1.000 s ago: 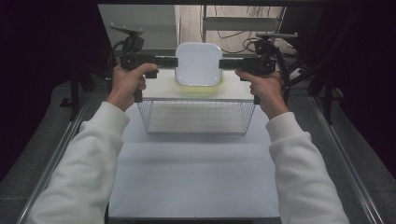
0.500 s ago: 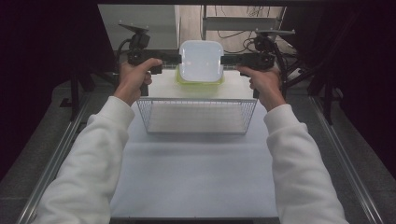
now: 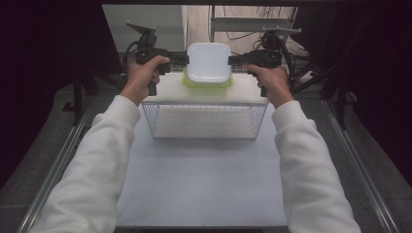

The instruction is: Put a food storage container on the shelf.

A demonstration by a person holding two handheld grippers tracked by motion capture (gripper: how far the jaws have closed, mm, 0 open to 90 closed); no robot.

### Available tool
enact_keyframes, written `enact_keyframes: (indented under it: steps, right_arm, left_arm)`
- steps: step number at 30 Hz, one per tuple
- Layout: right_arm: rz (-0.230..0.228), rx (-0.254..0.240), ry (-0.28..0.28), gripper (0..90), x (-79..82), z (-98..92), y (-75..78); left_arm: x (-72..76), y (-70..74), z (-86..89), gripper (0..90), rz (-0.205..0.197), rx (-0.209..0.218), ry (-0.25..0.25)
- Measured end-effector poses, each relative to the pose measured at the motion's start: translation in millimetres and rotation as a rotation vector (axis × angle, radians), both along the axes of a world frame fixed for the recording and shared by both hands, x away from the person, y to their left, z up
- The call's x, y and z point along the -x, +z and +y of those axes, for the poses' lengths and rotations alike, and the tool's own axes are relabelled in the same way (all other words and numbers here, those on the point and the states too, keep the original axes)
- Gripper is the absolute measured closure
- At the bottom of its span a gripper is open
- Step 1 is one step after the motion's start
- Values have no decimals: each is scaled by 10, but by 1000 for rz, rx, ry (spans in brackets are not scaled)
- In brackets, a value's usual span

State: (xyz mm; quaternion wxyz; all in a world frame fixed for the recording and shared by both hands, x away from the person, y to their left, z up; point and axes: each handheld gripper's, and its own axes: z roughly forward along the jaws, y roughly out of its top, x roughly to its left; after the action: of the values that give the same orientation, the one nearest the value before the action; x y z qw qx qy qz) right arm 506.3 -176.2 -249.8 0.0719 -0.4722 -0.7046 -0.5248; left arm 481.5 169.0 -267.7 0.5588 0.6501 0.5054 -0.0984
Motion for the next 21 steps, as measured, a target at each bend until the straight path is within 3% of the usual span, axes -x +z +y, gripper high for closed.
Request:
enact_keyframes:
  steps: [6, 10, 12, 17, 21]
  right_arm:
    - [36, 4, -13, 745, -96, 23, 16]
    - [83, -35, -33, 744, -178, 8, -17]
    - [123, -54, -37, 738, -225, 10, -44]
    - [167, -59, -59, 716, -281, -1, -96]
    - [166, -63, -66, 712, -295, -12, -116]
  left_arm:
    - [-108, -38, 25, 794, 51, 54, 19]
    - [-166, -73, 35, 788, 81, 92, 32]
    - [-189, -90, 36, 772, 92, 97, 45]
    - [-238, -147, 6, 748, 106, 96, 53]
    - [-248, -158, 3, 749, 101, 104, 52]
